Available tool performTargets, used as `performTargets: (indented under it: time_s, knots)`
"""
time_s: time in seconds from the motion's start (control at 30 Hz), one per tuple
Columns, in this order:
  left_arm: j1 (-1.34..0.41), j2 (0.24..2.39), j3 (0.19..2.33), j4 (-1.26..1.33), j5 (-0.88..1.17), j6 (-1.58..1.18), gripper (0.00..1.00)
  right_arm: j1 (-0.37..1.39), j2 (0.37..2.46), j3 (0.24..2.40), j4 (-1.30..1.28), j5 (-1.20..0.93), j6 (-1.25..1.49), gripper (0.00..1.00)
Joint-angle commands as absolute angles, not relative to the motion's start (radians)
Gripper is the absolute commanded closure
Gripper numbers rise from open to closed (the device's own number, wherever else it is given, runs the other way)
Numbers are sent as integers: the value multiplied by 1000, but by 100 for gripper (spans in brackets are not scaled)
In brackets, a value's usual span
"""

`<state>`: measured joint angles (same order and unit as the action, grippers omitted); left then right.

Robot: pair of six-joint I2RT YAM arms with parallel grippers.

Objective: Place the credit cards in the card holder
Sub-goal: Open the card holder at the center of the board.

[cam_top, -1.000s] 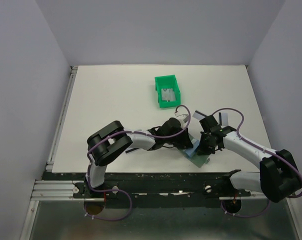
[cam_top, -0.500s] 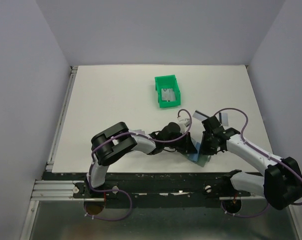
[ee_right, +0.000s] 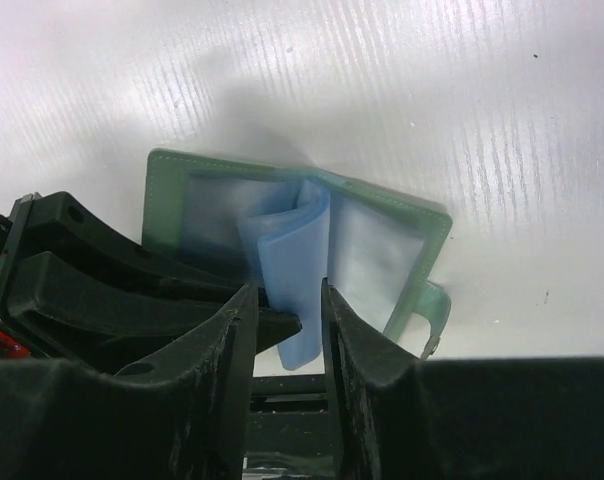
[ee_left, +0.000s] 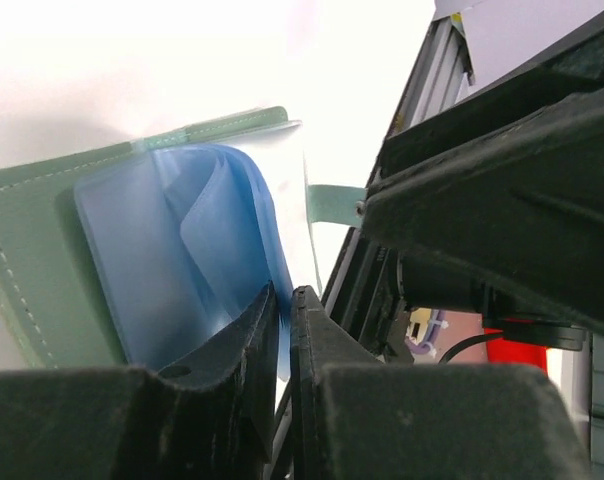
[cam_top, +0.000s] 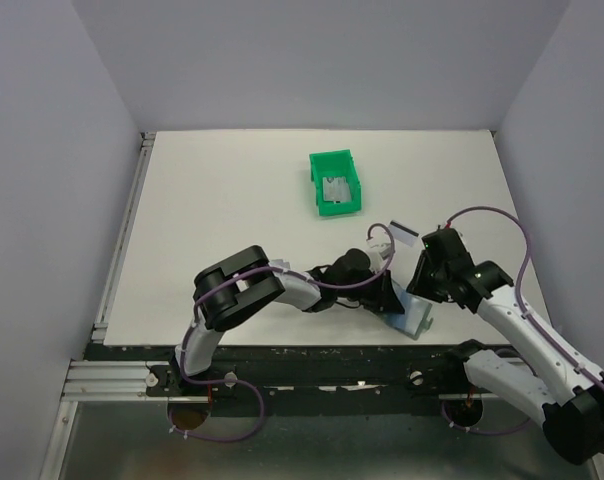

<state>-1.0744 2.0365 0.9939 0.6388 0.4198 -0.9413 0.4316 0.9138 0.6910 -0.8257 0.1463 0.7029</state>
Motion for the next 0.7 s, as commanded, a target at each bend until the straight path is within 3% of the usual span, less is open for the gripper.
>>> performTargets:
  time_s: [0.0, 0.3, 0.67]
  knots:
    - [-1097, 2065, 1068, 611, 454, -934, 80, 430, 870, 700, -874, 183, 701, 60]
    - [-1134, 2075, 1167, 545, 475, -905, 79, 429, 805, 733, -942, 241, 707, 59]
    - [-1163, 2077, 1140, 571, 492, -905, 79, 430, 824, 713, -954, 264, 747, 61]
